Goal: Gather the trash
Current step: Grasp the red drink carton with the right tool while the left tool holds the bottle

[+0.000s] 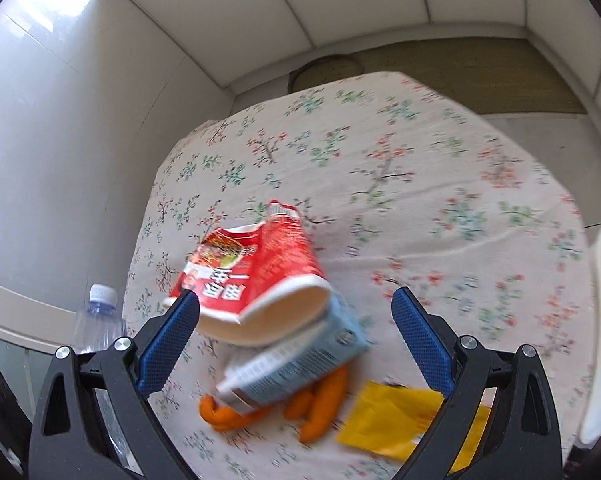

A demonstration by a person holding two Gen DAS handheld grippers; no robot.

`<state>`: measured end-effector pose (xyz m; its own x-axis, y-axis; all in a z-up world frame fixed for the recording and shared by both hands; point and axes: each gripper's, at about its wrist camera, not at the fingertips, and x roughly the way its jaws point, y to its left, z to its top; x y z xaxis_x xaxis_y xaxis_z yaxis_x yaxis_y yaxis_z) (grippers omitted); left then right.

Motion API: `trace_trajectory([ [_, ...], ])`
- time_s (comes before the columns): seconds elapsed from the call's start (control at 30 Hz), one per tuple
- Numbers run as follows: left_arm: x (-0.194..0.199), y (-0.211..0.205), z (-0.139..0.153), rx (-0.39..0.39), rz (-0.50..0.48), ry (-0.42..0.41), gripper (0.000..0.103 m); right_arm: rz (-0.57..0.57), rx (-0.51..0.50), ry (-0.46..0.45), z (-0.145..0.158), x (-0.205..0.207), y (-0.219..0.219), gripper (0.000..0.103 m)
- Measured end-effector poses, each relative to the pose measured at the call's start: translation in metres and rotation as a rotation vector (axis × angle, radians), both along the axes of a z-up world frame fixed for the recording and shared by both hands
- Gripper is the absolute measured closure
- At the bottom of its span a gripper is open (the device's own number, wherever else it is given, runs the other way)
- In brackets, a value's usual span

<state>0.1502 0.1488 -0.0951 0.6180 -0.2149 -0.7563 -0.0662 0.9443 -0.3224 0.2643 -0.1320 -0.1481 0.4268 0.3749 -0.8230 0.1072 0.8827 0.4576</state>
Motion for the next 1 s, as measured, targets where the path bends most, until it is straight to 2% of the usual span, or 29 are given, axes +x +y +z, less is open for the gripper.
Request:
trace_trajectory([
  [0.17,0.011,0.005,-0.006,-0.038,-0.005,0.011,0.083,0.009,-0.019,0.017,-0.006,0.014,0.015,0.009],
  [0.23,0.012,0.007,-0.005,-0.047,-0.007,0.009,0.083,0.035,-0.043,0.013,-0.007,0.017,0.026,0.013],
  [0.27,0.014,0.007,-0.006,-0.052,-0.004,0.011,0.083,0.054,-0.061,0.011,-0.007,0.018,0.034,0.022],
  [0.3,0.015,0.009,-0.006,-0.059,0.001,0.013,0.083,0.077,-0.071,0.013,-0.007,0.019,0.040,0.039],
  [0.33,0.015,0.011,-0.007,-0.064,0.006,0.014,0.083,0.093,-0.074,0.018,-0.008,0.020,0.043,0.045],
  [0.4,0.016,0.016,-0.007,-0.081,0.024,0.017,0.083,0.126,-0.071,0.022,-0.010,0.019,0.054,0.065],
  [0.43,0.016,0.018,-0.007,-0.088,0.033,0.017,0.083,0.136,-0.067,0.015,-0.010,0.017,0.059,0.068],
  [0.7,0.014,0.030,-0.002,-0.116,0.074,0.003,0.083,0.153,-0.102,-0.061,0.009,0.007,0.086,0.071],
  [1.0,0.008,0.033,0.007,-0.107,0.099,-0.033,0.083,0.165,-0.156,-0.177,0.043,-0.015,0.091,0.071],
])
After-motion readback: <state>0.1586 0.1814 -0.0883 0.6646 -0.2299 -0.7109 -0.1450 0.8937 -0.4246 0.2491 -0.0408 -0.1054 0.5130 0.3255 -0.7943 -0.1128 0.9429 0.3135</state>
